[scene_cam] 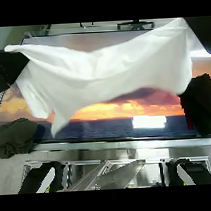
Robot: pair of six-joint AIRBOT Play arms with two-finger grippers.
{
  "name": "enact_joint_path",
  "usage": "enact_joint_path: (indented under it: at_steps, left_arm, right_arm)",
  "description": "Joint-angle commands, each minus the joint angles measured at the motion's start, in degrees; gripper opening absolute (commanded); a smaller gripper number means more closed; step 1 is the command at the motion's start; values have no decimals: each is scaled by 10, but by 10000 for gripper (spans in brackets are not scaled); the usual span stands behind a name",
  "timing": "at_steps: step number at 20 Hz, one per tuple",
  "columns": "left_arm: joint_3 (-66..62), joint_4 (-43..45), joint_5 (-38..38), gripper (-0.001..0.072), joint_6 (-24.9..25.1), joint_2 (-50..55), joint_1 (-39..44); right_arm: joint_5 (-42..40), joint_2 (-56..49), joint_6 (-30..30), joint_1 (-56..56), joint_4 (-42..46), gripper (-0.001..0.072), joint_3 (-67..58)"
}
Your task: Fold the shirts.
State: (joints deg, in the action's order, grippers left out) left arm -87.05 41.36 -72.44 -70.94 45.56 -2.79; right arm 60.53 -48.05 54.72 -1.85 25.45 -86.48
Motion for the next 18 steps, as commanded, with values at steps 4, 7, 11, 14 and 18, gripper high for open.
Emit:
enact_joint_path:
  at_steps: [4, 7, 11, 14, 18]
  left_arm:
    - [83, 45, 15, 22, 0, 111, 66]
    - [137, 97, 41, 23, 5, 221, 83]
    - [153, 97, 78, 23, 56, 390, 85]
    - [93, 97, 80, 22, 71, 507, 80]
    - [-27, 99, -25, 720, 65, 598, 47]
  right_arm:
    - [75, -119, 6, 1, 30, 12, 1]
    - [92, -235, 30, 2, 73, 12, 19]
    - [78, -406, 38, 5, 84, 13, 41]
    - [39, -512, 38, 5, 56, 13, 41]
    - [31, -551, 38, -6, 11, 378, 34]
